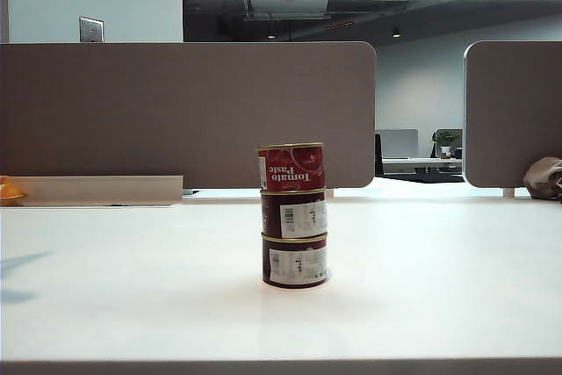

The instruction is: Pick up the cans one by one and stack them together.

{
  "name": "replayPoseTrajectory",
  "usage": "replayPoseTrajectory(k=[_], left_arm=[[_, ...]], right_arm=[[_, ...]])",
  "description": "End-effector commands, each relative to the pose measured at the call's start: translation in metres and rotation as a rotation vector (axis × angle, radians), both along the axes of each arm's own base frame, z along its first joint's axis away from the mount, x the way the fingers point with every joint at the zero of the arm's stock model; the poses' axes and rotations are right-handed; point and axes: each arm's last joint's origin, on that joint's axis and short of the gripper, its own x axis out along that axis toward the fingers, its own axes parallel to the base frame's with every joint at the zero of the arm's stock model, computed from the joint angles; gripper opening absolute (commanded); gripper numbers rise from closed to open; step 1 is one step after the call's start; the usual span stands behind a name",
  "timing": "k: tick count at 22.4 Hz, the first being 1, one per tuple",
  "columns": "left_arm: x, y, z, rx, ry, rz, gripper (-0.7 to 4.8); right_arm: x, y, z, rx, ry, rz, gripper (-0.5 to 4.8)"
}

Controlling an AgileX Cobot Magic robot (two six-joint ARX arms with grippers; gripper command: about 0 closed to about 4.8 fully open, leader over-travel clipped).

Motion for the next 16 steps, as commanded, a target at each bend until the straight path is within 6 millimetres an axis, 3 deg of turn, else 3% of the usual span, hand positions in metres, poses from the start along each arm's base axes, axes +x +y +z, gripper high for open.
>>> replayPoseTrajectory(k=[1, 4, 9, 12, 14, 16], left_arm=[[0.0, 0.0, 0.0, 0.002, -0.007, -0.005, -0.05], [-0.001, 0.0, 0.002, -0.01, -0.053, -0.004, -0.05], [-0.001, 0.0, -0.005, -0.027, -0.12, -0.001, -0.05], [-0.005, 0.001, -0.021, -0.022, -0.097, -0.001, -0.05], [-0.012, 0.003, -0.051, -0.011, -0.056, -0.001, -0.05], [-0.017, 0.004, -0.069, -0.006, -0.037, -0.001, -0.05]], right_arm=[[-0.002, 0.0, 0.004, -0.001, -0.027, 0.002, 0.0], [-0.003, 0.0, 0.0, 0.0, -0.051, 0.002, 0.0], [-0.007, 0.0, -0.023, 0.0, -0.067, 0.002, 0.0], [-0.011, 0.0, -0.039, 0.0, -0.057, 0.002, 0.0], [-0.015, 0.0, -0.058, 0.001, -0.087, 0.002, 0.0], [-0.017, 0.0, -0.067, 0.002, -0.112, 0.002, 0.0]])
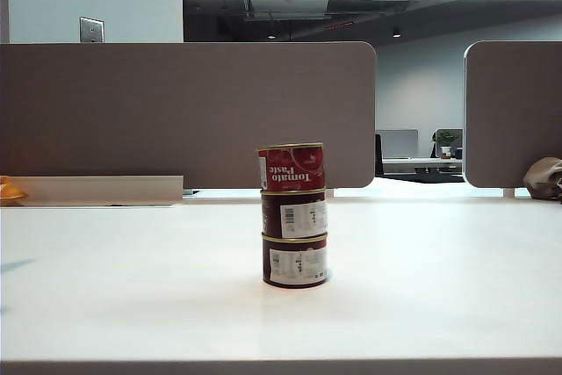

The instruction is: Pick up the cans one by one and stack them together.

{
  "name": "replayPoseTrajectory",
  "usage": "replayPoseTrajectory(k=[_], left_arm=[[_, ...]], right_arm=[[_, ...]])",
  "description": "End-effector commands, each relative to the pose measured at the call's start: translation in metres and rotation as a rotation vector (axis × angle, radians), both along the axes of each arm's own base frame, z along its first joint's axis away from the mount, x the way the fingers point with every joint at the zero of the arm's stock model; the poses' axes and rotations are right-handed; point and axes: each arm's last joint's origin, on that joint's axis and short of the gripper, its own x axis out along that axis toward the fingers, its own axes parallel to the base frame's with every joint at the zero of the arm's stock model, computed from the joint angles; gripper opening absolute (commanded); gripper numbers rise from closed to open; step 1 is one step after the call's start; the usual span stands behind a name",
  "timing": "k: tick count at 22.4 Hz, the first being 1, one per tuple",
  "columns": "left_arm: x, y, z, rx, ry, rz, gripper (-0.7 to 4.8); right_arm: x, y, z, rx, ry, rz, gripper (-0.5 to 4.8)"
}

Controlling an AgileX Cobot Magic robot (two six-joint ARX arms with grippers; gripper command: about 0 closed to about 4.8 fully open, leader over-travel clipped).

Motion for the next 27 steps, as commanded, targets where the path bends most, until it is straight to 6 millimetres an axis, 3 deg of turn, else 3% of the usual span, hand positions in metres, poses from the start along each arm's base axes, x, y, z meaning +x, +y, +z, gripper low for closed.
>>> replayPoseTrajectory(k=[1, 5, 10, 27], left_arm=[[-0.007, 0.002, -0.022, 0.008, 0.015, -0.001, -0.05], [-0.019, 0.005, -0.071, 0.019, 0.056, -0.001, -0.05], [-0.027, 0.007, -0.106, 0.025, 0.078, -0.001, -0.05], [-0.035, 0.009, -0.17, 0.025, 0.078, -0.002, -0.05]], right_arm=[[-0.003, 0.0, -0.007, 0.0, -0.071, 0.002, 0.0], [-0.007, 0.0, -0.031, 0.001, -0.081, 0.003, 0.0], [-0.01, 0.0, -0.052, 0.001, -0.083, 0.003, 0.0], [-0.005, 0.0, -0.109, -0.001, -0.034, 0.004, 0.0]])
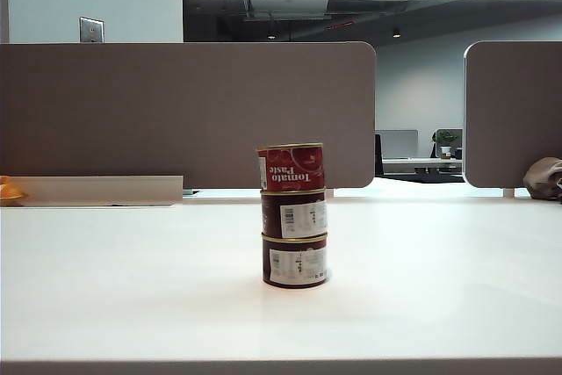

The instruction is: Pick up the cans one by one and stack them together.

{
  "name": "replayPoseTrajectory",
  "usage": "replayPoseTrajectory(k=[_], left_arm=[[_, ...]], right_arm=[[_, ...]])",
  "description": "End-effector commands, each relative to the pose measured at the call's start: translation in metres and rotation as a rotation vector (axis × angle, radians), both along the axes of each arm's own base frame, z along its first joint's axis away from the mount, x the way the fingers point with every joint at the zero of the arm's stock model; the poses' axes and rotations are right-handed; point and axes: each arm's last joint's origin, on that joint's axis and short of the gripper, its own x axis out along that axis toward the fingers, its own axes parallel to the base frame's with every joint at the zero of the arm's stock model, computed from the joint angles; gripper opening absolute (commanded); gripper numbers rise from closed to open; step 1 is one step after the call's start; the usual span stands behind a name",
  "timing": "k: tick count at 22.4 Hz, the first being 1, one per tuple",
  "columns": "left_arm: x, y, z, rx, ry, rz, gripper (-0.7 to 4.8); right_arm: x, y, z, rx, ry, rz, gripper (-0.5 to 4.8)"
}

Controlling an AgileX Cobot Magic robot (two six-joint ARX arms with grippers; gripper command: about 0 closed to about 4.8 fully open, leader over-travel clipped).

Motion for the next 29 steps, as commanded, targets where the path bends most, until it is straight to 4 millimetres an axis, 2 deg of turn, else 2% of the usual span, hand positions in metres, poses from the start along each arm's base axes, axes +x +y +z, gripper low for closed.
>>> replayPoseTrajectory(k=[1, 4, 12, 19, 29], left_arm=[[0.001, -0.001, -0.009, 0.011, 0.027, -0.002, -0.05], [0.001, -0.001, -0.009, 0.01, 0.023, -0.002, -0.05], [0.001, 0.0, -0.013, 0.022, 0.068, -0.003, -0.05], [0.001, 0.0, -0.015, 0.027, 0.087, -0.003, -0.05], [0.0, 0.0, -0.02, 0.04, 0.137, -0.002, -0.05]], right_arm=[[0.003, 0.0, -0.012, -0.002, 0.017, 0.002, 0.0], [0.005, 0.0, -0.023, -0.004, 0.055, 0.001, 0.0], [0.005, 0.0, -0.025, -0.005, 0.084, 0.002, 0.0], [0.003, 0.0, -0.037, -0.008, 0.203, 0.002, 0.0], [0.003, 0.0, -0.036, -0.008, 0.2, 0.001, 0.0]])
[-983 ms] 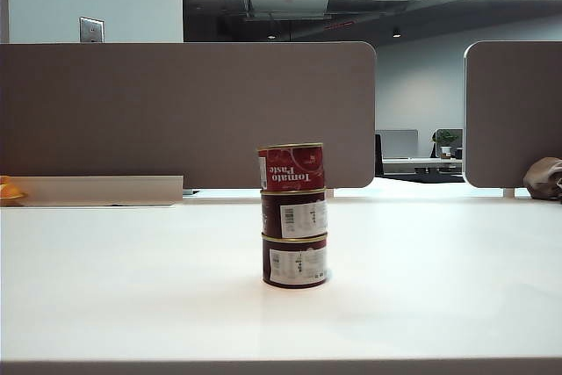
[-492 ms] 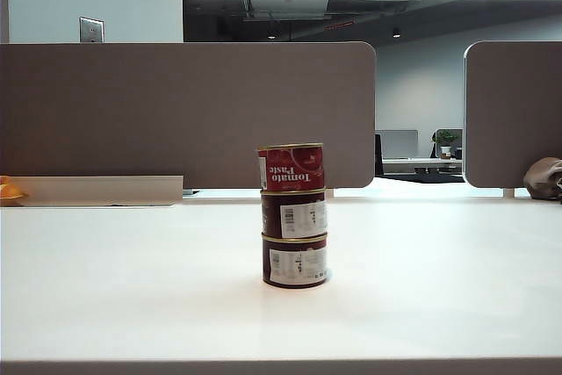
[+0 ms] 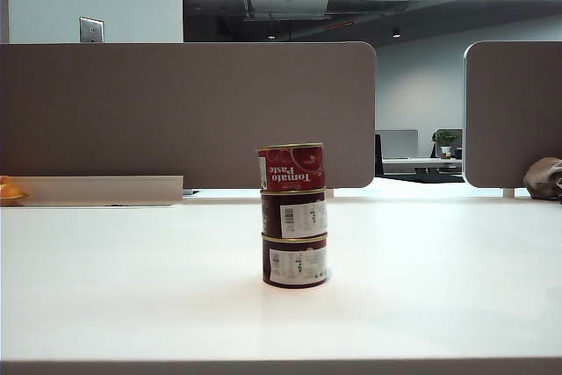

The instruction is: Pick up the cans one by one and stack them together.

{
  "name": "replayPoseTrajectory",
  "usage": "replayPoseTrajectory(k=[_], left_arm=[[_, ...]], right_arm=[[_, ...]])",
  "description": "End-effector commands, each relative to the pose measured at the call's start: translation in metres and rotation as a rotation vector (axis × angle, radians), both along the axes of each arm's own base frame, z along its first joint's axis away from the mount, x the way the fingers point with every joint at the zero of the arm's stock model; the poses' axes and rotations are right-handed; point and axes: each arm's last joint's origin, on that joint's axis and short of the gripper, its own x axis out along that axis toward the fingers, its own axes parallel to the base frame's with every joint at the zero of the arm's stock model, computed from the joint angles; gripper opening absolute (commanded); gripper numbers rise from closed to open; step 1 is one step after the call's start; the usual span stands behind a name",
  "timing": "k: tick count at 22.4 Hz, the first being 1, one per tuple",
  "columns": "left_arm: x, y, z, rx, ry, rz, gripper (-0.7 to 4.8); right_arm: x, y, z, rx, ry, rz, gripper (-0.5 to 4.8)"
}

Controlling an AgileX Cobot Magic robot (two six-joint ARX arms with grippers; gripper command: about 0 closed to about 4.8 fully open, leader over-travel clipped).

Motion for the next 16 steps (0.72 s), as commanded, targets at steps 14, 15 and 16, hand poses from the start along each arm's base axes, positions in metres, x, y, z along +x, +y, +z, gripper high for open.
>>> replayPoseTrajectory(k=[14, 15, 16], left_arm=[[0.001, 0.005, 0.0, 0.003, 0.003, 0.044, -0.05], [0.002, 0.007, 0.0, 0.003, 0.004, 0.067, -0.05], [0.002, 0.01, 0.0, 0.003, 0.003, 0.105, -0.05]], right_arm=[[0.0, -0.008, -0.002, -0.001, 0.008, -0.079, 0.0], [0.0, -0.009, -0.002, -0.001, 0.008, -0.091, 0.0], [0.0, -0.011, -0.002, -0.001, 0.008, -0.11, 0.0]])
